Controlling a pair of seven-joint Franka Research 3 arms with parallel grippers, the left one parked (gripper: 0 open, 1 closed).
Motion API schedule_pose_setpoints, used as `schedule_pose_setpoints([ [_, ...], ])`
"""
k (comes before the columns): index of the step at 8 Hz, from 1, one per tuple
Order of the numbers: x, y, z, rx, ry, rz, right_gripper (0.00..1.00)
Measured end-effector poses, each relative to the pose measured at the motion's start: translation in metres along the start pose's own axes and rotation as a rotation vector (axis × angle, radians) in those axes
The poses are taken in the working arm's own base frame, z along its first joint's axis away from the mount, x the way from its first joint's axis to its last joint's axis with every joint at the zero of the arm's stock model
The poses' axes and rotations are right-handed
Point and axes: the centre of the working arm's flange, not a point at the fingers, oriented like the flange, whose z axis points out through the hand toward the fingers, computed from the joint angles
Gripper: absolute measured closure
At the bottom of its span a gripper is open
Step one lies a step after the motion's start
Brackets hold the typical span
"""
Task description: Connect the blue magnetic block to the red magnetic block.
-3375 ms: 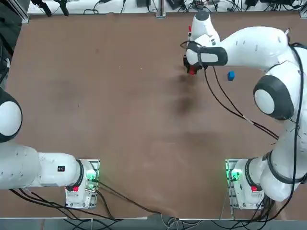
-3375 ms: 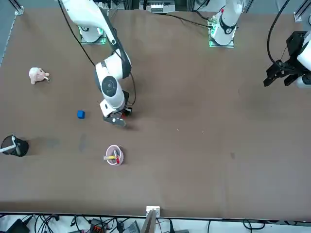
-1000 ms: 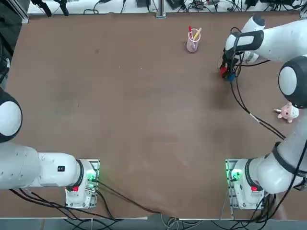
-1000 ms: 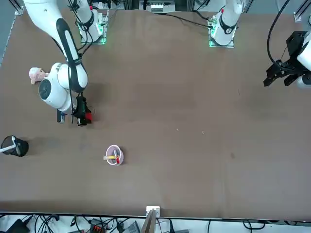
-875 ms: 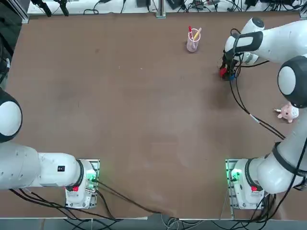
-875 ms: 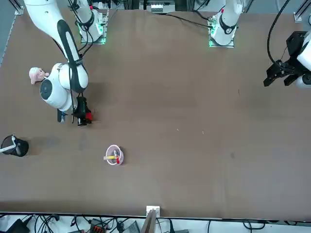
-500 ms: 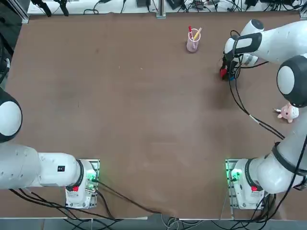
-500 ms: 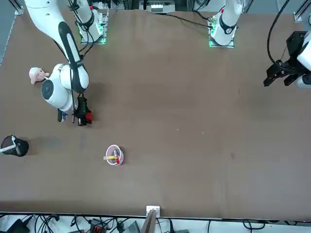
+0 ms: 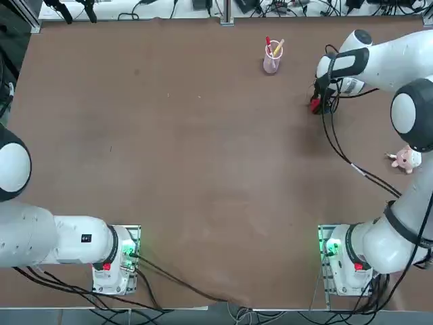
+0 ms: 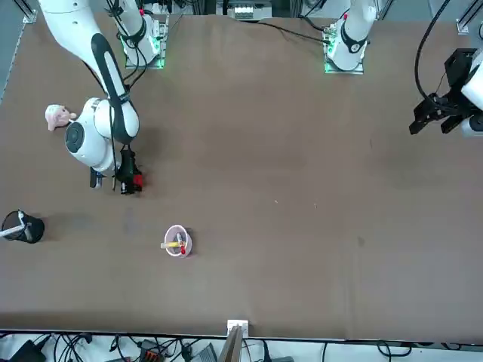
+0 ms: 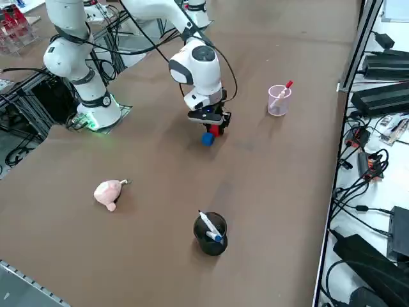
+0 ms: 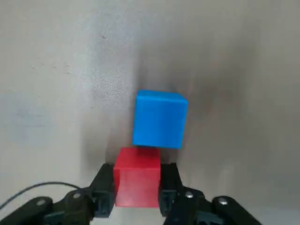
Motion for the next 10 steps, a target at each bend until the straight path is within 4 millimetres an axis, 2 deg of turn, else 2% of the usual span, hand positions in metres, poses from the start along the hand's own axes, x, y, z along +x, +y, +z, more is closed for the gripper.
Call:
schedule_pose_setpoints([
  [10, 0.0047, 0.0033, -0.0005, -0.004, -0.003, 0.014, 0.52],
])
